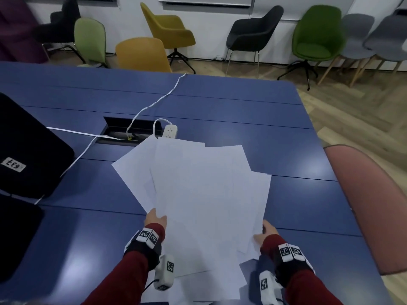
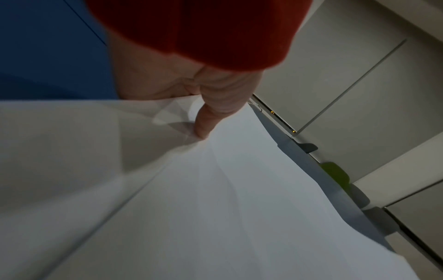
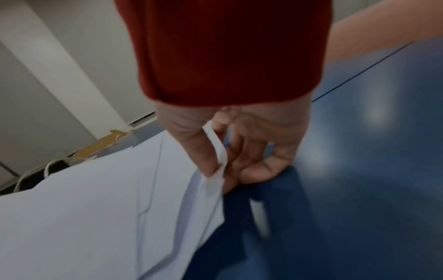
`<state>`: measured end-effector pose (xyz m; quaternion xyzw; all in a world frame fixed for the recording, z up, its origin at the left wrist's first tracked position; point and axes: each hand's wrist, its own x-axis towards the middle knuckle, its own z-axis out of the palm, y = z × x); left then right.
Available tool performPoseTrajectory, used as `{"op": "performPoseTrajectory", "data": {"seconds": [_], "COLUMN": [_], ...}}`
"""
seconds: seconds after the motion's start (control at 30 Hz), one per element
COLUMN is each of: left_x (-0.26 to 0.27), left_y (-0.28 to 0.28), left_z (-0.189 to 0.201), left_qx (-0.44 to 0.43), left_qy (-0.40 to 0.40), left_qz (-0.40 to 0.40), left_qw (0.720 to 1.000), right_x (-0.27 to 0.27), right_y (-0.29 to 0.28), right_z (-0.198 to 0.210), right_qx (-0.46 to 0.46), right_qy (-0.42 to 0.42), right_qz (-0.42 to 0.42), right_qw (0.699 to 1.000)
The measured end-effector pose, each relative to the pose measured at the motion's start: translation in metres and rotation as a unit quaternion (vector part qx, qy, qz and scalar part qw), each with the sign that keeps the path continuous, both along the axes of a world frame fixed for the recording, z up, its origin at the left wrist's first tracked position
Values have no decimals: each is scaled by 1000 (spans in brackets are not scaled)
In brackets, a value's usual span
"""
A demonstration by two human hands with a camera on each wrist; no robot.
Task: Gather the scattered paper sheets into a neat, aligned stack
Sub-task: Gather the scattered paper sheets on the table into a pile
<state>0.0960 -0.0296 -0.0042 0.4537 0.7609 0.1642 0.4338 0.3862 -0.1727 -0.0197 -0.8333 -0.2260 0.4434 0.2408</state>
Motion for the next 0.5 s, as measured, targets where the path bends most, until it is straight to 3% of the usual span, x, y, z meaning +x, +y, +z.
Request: {"op": "performPoseTrajectory", "data": {"seconds": [0.13, 0.3, 0.5], "left_x": [6, 7, 10], "left_y": [-2, -4, -11], "left_z": [-6, -9, -10], "left_qx": [3, -11, -6], "left_qy": [9, 17, -10], "left_qz": [-22, -66, -151], "left_qw": [1000, 998, 988], "right_x": [-9, -16, -30], "right_y": [13, 33, 30], "right_z": [11, 30, 9], "right_qx": [-48, -10, -62], "right_qy": [7, 33, -14], "right_qz": [-19, -172, -64], "right_qw": [999, 984, 996]}}
